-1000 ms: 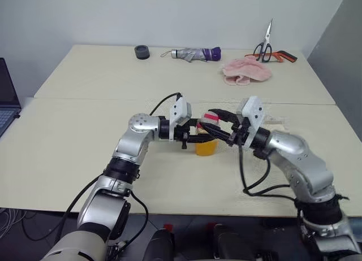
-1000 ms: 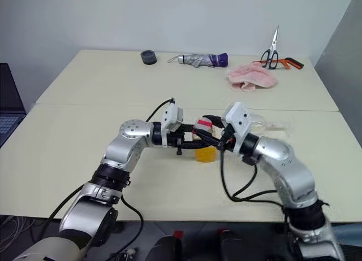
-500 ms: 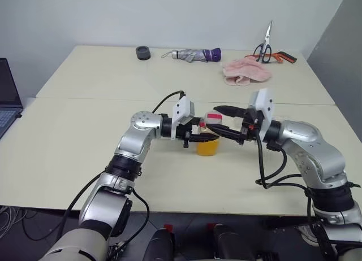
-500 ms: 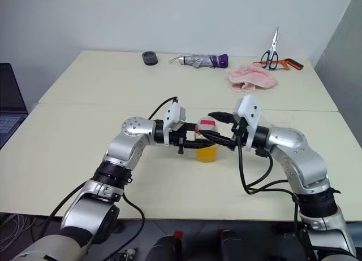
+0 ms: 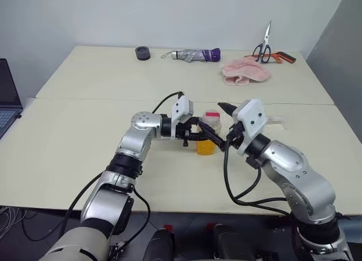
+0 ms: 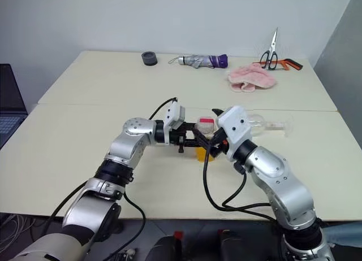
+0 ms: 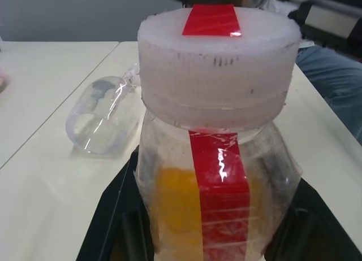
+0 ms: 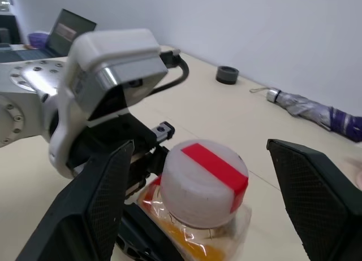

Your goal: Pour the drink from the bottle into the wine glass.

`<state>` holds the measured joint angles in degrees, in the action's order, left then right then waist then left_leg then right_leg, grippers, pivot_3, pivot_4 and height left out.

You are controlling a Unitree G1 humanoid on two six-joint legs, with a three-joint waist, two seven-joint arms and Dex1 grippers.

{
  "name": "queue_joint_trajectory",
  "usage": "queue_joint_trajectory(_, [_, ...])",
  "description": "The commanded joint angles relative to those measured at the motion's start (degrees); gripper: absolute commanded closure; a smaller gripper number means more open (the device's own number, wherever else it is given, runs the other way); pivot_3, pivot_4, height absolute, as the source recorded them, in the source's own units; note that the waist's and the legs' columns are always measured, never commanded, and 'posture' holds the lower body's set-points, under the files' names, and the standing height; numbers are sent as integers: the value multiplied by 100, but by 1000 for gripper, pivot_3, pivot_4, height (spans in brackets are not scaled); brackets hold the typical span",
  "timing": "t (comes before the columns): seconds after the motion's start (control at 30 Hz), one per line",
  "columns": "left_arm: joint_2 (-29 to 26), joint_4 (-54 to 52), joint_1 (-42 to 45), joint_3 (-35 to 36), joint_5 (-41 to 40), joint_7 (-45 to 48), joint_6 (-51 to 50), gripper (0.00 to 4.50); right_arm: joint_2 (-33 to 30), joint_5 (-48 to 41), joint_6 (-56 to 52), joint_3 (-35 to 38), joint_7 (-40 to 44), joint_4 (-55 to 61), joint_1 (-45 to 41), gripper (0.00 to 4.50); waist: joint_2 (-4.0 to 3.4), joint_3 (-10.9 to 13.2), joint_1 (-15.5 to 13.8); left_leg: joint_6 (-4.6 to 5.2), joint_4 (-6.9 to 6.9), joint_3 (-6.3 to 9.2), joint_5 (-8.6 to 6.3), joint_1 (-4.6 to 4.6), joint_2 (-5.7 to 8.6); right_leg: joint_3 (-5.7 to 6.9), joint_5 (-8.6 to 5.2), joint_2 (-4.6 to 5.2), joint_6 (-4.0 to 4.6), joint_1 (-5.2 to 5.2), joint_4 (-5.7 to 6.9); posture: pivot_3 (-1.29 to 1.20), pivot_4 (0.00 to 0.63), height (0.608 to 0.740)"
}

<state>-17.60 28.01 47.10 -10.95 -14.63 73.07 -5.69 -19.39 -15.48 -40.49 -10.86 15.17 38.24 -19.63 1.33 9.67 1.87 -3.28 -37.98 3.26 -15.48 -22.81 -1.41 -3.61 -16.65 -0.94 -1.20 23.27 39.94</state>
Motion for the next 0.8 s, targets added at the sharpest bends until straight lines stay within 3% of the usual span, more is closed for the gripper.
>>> queue_joint_trajectory(0.03, [53, -43, 228, 130, -31, -26, 166, 2686, 140, 230, 91, 31, -233, 58, -12, 500, 0, 0, 0, 0, 0, 0, 0, 0, 0, 0, 0, 0, 0, 0, 0, 0, 150, 740])
queue_joint_trajectory(0.23, [65, 1, 243, 123, 0, -43, 229, 2686, 421, 315, 188, 49, -305, -67, -18, 500, 0, 0, 4, 0, 1, 0, 0, 1, -1, 1, 0, -1, 0, 0, 1, 0, 150, 740])
queue_joint_trajectory(0.33, [63, 1, 236, 121, 12, -46, 251, 2686, 484, 323, 162, 5, -241, -121, -27, 1081, 0, 0, 3, 0, 1, 0, 0, 1, -1, 1, 0, -1, 0, 0, 1, 0, 150, 740])
queue_joint_trajectory(0.47, [65, -28, 218, 124, 18, -58, 253, 2686, 591, 245, 143, 37, -200, -175, 1, 2475, 0, 0, 4, 0, 1, 1, 0, 1, -1, 1, 0, -1, 0, 0, 1, 0, 150, 740])
queue_joint_trajectory(0.6, [26, -126, 155, 118, 10, -26, 233, 2689, 578, 94, 424, 68, 133, -255, 100, 2626, 0, 0, 3, 1, 1, 0, 0, 0, 0, 1, 0, -1, 0, 0, 0, 0, 150, 740])
queue_joint_trajectory(0.8, [-89, -101, 230, 60, 54, 222, 291, 2693, -718, -647, 1466, 54, 3127, -1532, -828, 2626, -1, 1, 8, 2, -3, -4, 0, 3, 5, 0, 2, 1, -4, -2, -1, 0, 150, 740])
